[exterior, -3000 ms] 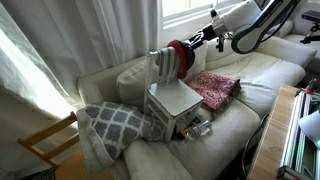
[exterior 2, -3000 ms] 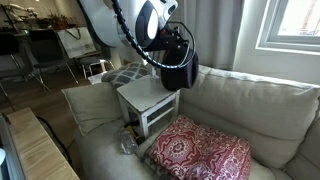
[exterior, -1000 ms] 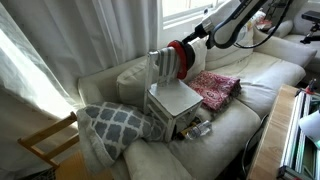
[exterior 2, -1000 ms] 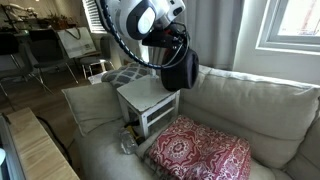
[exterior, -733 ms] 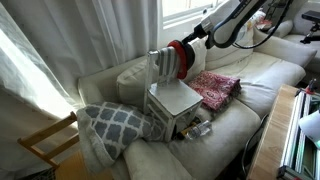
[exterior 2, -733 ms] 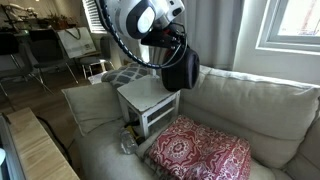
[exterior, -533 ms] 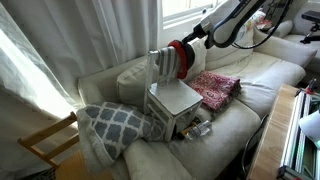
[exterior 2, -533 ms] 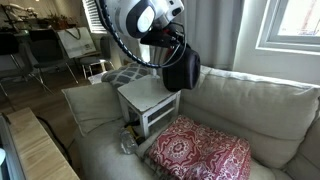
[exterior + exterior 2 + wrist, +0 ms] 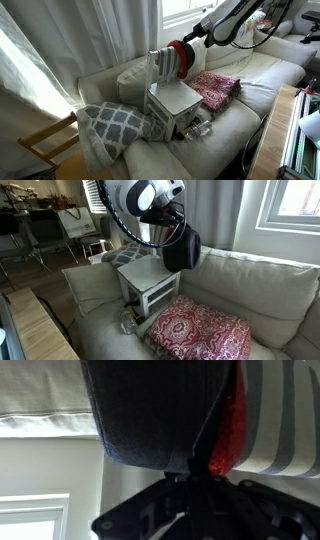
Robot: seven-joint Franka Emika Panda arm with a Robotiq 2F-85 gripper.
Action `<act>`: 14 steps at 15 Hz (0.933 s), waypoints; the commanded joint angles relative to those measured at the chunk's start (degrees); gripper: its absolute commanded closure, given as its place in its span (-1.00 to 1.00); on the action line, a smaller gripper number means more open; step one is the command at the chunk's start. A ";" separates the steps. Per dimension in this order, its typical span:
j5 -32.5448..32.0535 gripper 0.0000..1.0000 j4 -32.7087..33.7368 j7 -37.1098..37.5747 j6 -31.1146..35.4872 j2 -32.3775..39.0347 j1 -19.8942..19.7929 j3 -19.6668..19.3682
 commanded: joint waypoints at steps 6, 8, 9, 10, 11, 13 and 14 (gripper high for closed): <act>-0.12 0.98 0.54 1.39 -0.99 -1.06 -3.72 2.25; -0.10 0.98 0.63 1.32 -1.04 -1.14 -4.22 2.54; -0.34 0.98 0.58 1.40 -1.15 -1.08 -4.76 2.99; -0.22 0.98 0.51 1.23 -1.13 -1.19 -4.72 2.87; -0.15 0.98 0.47 1.13 -1.26 -1.28 -4.81 2.87; 0.43 0.98 0.27 0.59 -1.39 -1.86 -4.12 1.83; 0.52 0.98 0.25 0.56 -1.47 -1.98 -4.05 1.65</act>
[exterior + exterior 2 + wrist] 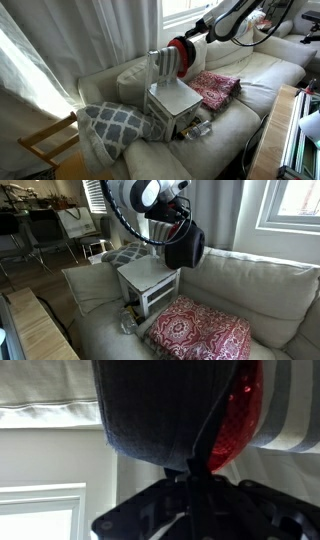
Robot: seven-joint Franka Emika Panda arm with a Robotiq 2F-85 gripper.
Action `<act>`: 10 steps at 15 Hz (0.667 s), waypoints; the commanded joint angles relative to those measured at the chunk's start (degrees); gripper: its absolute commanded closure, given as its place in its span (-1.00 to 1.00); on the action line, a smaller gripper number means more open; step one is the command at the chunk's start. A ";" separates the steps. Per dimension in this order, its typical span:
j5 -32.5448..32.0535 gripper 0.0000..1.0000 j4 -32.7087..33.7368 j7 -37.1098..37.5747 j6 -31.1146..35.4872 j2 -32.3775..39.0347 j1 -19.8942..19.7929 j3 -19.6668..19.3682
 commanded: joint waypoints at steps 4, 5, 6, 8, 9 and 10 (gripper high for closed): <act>1.86 0.98 -0.82 -0.40 -1.82 -2.50 1.57 -3.05; 2.07 0.98 -0.85 -0.47 -2.03 -2.65 1.94 -3.73; 1.81 0.98 -0.90 -0.47 -2.43 -2.61 1.96 -3.99; 0.88 0.98 -1.03 -0.18 -3.34 -2.34 1.58 -3.74; 0.51 0.98 -1.16 -0.13 -3.81 -2.30 1.43 -3.50; -0.24 0.98 -1.27 0.24 -4.24 -2.07 0.46 -2.23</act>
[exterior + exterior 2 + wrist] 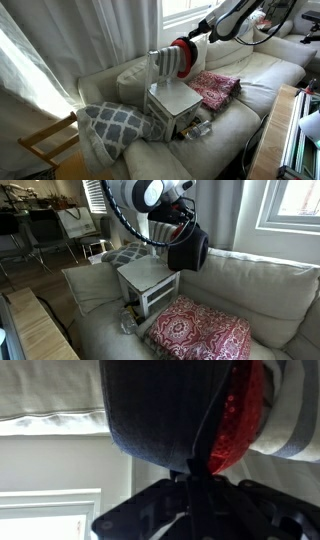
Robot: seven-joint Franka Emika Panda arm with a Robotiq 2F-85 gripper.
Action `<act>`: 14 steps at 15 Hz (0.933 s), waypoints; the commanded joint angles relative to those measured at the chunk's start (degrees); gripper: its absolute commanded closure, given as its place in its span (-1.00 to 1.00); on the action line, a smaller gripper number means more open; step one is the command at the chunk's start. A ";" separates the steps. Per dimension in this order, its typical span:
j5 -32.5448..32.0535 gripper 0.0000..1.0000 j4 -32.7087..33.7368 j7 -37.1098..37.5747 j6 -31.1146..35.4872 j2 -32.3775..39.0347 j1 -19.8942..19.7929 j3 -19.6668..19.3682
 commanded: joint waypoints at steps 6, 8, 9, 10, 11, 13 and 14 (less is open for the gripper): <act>-3.20 0.98 -2.84 0.95 -2.04 -1.93 -5.48 8.06; -4.23 0.98 -3.49 1.16 -2.27 -2.19 -7.98 11.06; -5.00 0.98 -3.94 1.34 -2.28 -2.05 -9.73 13.00; -5.49 0.98 -4.40 1.15 -2.33 -2.24 -10.74 13.99; -5.03 0.98 -4.62 0.83 -2.13 -2.82 -10.65 13.66; -2.17 0.98 -4.99 -0.59 -0.26 -5.35 -7.47 8.84; -1.14 0.98 -5.03 -1.05 0.19 -6.25 -6.33 6.95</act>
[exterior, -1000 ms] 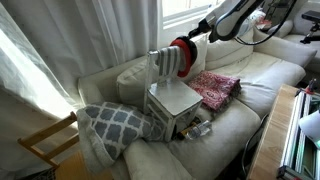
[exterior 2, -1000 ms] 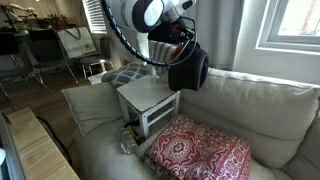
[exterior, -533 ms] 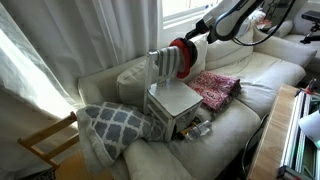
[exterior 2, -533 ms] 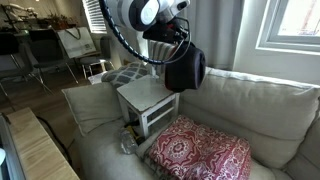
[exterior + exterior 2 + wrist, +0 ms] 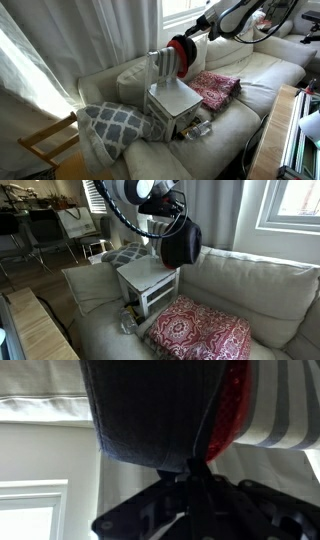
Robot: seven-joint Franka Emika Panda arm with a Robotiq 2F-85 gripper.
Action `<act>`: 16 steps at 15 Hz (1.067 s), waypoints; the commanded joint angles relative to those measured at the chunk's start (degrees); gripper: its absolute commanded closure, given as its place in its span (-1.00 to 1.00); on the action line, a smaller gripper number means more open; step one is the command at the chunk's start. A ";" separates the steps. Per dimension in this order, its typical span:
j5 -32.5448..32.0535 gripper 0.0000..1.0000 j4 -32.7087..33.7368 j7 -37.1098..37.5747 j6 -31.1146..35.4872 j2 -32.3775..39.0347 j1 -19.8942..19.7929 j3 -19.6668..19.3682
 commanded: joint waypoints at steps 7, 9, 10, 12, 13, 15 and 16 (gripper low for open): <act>1.33 0.98 -2.72 -1.28 -0.48 -5.36 3.31 -7.09; -0.57 0.98 -3.42 -0.57 -1.40 -4.31 1.77 -4.16; -1.62 0.98 -3.65 0.01 -1.69 -3.49 0.41 -1.89; -3.43 0.98 -4.04 0.69 -2.35 -2.11 -2.16 2.36; -4.32 0.98 -4.03 0.93 -2.47 -1.16 -3.66 4.62; -5.28 0.98 -3.97 0.98 -1.11 -0.32 -5.57 7.26; -5.36 0.98 -4.05 0.82 -0.77 -0.42 -6.25 7.96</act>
